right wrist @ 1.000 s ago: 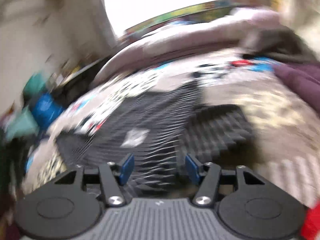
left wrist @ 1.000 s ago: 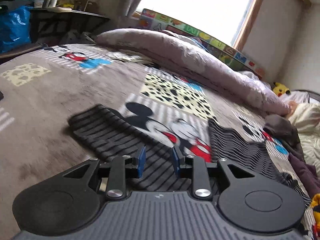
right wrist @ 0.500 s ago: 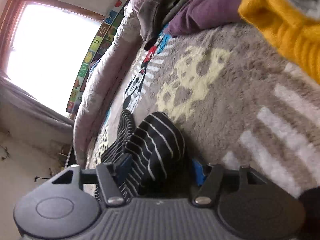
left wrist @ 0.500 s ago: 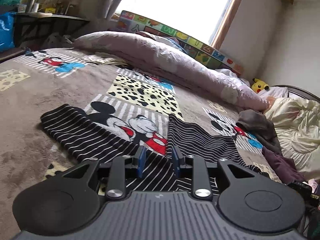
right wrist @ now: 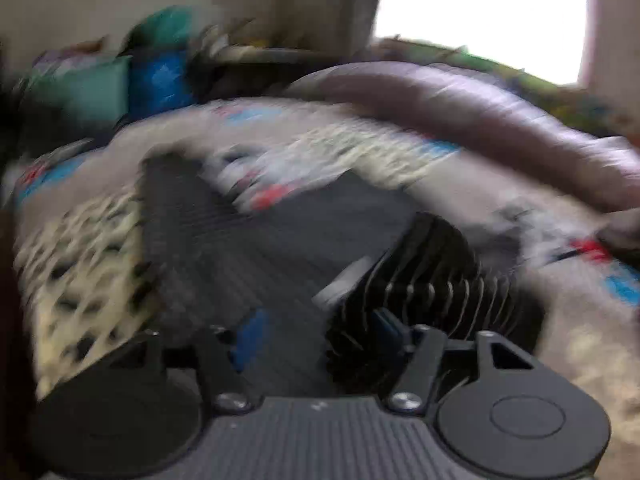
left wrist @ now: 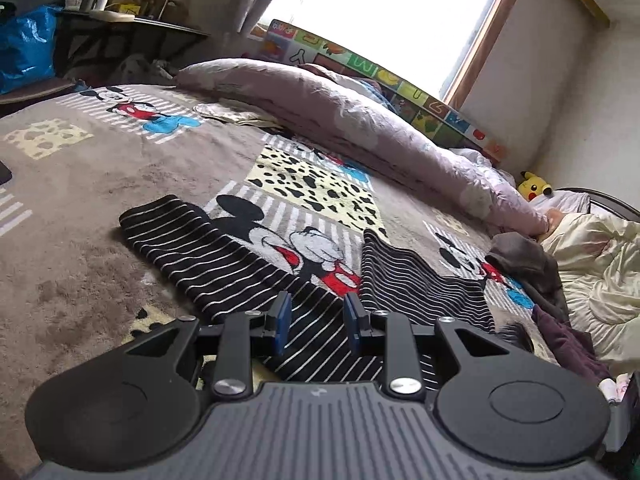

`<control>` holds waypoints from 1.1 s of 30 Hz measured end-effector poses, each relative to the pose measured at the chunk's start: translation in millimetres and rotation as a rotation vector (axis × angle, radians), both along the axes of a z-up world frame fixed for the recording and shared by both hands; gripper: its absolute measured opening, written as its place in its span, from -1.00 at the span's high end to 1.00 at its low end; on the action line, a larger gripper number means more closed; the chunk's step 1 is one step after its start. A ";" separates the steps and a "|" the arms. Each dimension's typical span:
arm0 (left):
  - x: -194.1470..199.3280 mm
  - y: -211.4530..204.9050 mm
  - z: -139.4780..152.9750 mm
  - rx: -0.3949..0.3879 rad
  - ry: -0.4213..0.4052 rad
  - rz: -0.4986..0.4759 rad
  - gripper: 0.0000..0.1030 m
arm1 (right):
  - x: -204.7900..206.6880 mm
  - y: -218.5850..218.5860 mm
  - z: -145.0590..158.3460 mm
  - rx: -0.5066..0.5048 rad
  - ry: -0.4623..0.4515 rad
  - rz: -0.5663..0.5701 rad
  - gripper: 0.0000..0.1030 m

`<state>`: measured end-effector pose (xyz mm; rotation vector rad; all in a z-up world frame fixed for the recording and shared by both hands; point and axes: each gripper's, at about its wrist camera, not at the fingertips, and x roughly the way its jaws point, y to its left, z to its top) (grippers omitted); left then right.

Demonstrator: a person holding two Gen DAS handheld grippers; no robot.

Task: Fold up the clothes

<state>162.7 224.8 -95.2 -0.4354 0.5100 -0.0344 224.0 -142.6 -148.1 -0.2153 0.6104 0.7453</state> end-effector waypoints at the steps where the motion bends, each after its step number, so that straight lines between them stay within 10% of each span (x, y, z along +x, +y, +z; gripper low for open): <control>1: -0.2 0.4 0.8 0.003 -0.001 -0.004 0.48 | -2.2 -3.3 1.2 0.026 0.008 -0.014 -0.17; 8: 3.4 -2.1 0.4 0.002 -0.002 -0.005 0.48 | 7.6 -70.3 29.5 0.273 0.047 -0.242 -0.21; 20: 3.4 -21.5 3.9 0.017 0.010 -0.045 0.48 | 116.9 -137.5 -27.4 0.673 0.406 -0.702 -0.25; 23: 4.5 -21.5 3.8 0.022 0.016 -0.041 0.48 | 120.4 -126.4 -25.3 0.668 0.389 -0.688 -0.18; 27: 4.3 -23.4 5.9 0.029 0.017 -0.044 0.48 | 115.4 -122.1 -6.4 0.627 0.298 -0.637 0.65; 33: 2.8 -32.2 7.7 0.040 0.015 -0.063 0.48 | 77.8 -174.8 49.2 0.668 0.093 -0.573 0.74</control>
